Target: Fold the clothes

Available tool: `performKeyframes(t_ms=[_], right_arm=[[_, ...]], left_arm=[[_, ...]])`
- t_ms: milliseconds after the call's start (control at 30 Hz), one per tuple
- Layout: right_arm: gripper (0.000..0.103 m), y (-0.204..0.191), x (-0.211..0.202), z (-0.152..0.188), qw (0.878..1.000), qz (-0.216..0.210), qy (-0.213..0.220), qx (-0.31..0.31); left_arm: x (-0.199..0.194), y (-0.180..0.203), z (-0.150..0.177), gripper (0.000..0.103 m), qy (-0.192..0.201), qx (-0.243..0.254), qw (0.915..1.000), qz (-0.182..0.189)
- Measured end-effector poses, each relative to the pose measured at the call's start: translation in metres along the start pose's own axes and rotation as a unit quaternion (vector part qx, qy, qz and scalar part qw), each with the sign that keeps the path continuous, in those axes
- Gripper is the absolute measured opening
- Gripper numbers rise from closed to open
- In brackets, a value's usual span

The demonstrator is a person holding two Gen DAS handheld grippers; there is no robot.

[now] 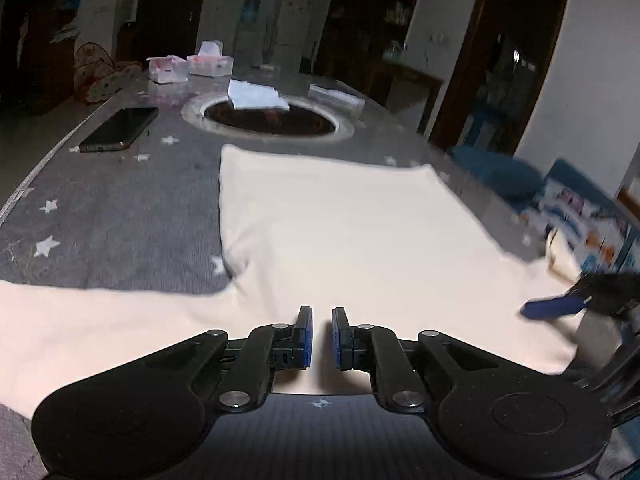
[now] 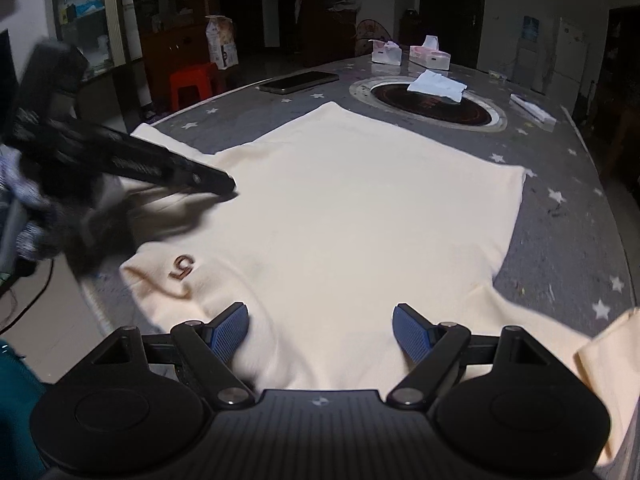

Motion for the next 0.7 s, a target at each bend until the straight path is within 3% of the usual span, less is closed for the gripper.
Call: performKeyframes(t_ms=[100, 233, 433, 533, 700], right_arm=[[0.081, 0.015, -0.016, 0.001, 0.999, -0.001, 0.015, 0.029], [0.08, 0.051, -0.029, 0.001, 0.995, 0.034, 0.041, 0.08], [0.076, 0.107, -0.024, 0.013, 0.985, 0.075, 0.037, 0.152], [0.076, 0.124, -0.028, 0.025, 0.975, 0.142, 0.04, 0.164], [0.076, 0.148, -0.049, 0.04, 0.948, 0.243, 0.051, 0.2]], left_arm=[[-0.001, -0.005, 0.001, 0.011, -0.002, -0.002, 1.0, 0.0], [-0.003, -0.001, 0.0, 0.013, -0.007, 0.01, 0.9999, -0.004], [-0.001, -0.001, -0.002, 0.013, -0.01, 0.011, 0.9999, -0.008], [-0.001, -0.001, -0.002, 0.013, -0.011, 0.012, 0.9998, -0.01], [0.0, 0.0, -0.004, 0.014, -0.014, 0.015, 0.9997, -0.012]])
Point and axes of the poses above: each gripper's, at about its wrist camera, not at the fingertips, and x roughly the way its jaws point, y to its right, z to its underside, the point moved 2 cm from there along x, roughly the way its jaws point, and after that the axes turned 5 degrees about x, right-handed, at the moved point
